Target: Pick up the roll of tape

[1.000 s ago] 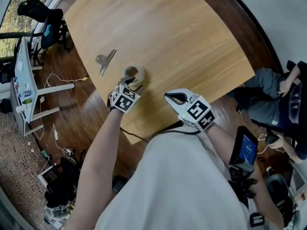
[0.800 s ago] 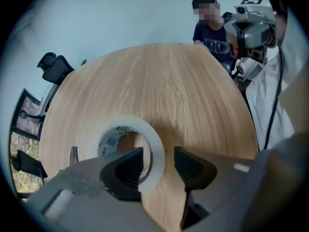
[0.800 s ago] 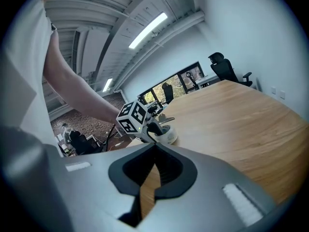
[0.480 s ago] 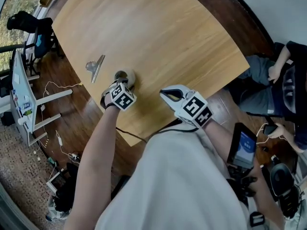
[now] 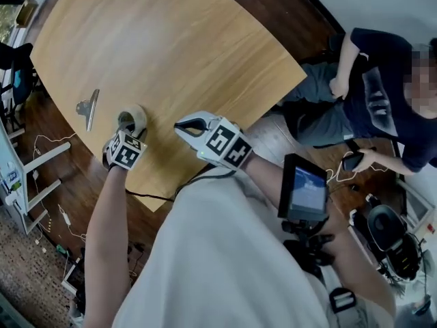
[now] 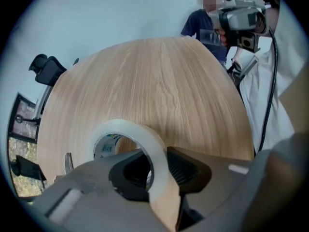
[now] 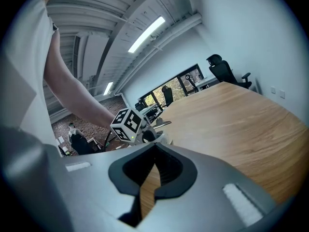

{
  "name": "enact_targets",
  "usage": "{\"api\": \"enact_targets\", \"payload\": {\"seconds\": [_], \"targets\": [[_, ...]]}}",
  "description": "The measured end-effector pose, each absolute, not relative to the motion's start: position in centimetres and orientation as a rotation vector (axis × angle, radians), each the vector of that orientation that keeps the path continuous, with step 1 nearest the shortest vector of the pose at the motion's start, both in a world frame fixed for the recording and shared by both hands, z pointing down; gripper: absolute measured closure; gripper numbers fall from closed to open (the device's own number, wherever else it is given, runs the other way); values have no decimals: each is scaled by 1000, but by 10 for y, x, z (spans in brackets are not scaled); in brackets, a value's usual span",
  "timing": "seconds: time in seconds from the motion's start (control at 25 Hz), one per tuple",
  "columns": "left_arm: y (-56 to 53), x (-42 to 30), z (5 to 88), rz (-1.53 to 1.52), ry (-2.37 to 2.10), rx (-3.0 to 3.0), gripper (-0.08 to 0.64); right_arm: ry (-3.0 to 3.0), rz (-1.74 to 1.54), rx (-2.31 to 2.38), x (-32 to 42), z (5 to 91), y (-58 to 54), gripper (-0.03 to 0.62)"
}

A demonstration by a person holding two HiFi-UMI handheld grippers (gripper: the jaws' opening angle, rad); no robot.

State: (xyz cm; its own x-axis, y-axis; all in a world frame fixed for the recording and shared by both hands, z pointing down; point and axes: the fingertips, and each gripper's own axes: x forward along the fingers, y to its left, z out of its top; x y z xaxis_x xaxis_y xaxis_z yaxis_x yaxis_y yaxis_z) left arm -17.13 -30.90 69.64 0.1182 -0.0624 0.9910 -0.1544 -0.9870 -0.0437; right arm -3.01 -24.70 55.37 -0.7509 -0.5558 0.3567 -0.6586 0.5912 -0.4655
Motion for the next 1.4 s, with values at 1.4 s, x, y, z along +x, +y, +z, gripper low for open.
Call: {"api": "enact_targets", "payload": {"seconds": [1.4], "targets": [[-146,-116,460,70,-745,2597,445,-2775,439,1098,-28,438,-156,586]]}}
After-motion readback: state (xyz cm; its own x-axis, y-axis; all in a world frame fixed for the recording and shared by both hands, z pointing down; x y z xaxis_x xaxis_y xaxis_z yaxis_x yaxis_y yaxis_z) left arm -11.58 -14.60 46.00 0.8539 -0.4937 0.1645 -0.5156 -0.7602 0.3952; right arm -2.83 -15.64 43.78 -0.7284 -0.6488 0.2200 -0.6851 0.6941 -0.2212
